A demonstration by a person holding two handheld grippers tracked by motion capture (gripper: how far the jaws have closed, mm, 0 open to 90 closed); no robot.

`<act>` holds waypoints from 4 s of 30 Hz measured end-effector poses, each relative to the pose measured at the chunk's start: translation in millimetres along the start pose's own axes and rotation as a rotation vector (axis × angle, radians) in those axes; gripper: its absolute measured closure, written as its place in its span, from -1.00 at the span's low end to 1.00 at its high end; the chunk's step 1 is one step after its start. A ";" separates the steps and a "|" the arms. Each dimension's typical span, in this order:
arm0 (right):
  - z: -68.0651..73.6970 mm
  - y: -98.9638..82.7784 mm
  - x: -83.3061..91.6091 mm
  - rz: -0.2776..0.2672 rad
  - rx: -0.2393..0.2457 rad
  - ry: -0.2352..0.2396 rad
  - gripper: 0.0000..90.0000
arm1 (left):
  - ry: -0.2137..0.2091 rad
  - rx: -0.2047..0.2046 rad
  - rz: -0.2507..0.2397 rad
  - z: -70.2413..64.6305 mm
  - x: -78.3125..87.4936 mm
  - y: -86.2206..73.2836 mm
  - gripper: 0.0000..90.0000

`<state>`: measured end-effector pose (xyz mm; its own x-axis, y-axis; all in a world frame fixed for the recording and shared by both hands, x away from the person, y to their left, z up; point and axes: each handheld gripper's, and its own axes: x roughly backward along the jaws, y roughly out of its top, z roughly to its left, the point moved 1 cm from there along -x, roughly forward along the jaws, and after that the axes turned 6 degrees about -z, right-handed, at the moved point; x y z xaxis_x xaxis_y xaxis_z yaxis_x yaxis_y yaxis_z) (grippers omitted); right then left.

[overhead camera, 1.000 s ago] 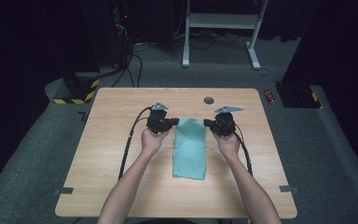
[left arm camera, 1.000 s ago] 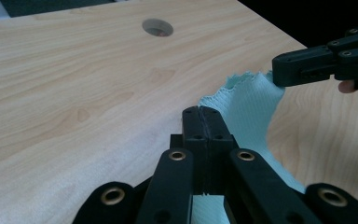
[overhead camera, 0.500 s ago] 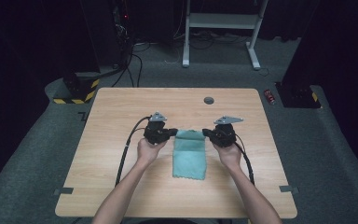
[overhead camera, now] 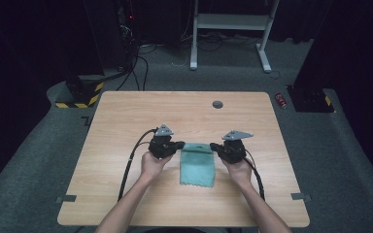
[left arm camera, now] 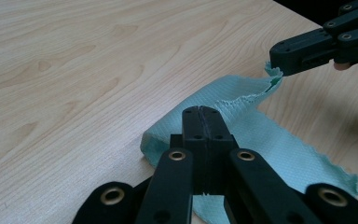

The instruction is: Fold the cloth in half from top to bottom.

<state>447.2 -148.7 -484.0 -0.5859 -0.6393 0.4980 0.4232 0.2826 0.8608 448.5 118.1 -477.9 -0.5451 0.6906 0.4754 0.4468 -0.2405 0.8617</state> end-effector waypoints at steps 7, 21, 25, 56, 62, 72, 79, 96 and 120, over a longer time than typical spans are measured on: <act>5.1 -3.1 6.0 -0.005 0.016 0.008 1.00 | -0.009 -0.011 -0.002 -4.9 4.8 -5.5 1.00; 11.4 -11.9 11.0 -0.008 0.012 0.034 1.00 | -0.015 -0.028 0.001 -10.7 9.2 -16.6 1.00; 13.1 -13.5 13.1 -0.010 0.013 0.043 1.00 | -0.017 -0.042 0.004 -13.3 11.3 -17.5 1.00; 31.3 -37.4 30.0 0.013 0.029 0.097 1.00 | -0.049 -0.075 0.025 -31.4 20.3 -35.6 1.00; 35.3 -44.0 29.9 0.041 0.047 0.101 1.00 | -0.054 -0.076 0.033 -33.0 20.4 -42.3 1.00; 43.2 -52.8 32.4 0.074 0.083 0.113 1.00 | -0.064 -0.084 0.052 -39.6 22.7 -53.2 1.00; 49.5 -62.4 30.8 0.113 0.110 0.118 1.00 | -0.067 -0.085 0.072 -42.9 20.9 -63.7 1.00; 50.5 -72.8 36.4 0.137 0.115 0.117 0.99 | -0.059 -0.139 0.104 -53.8 16.6 -74.1 0.99; 42.6 -55.3 39.7 0.055 0.058 0.124 0.83 | -0.029 -0.065 0.083 -55.1 19.8 -51.5 0.34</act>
<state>371.0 -159.2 -507.4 -0.4720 -0.7039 0.5307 0.4093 0.3582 0.8392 375.6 106.6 -503.0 -0.4872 0.6857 0.5407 0.4418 -0.3406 0.8300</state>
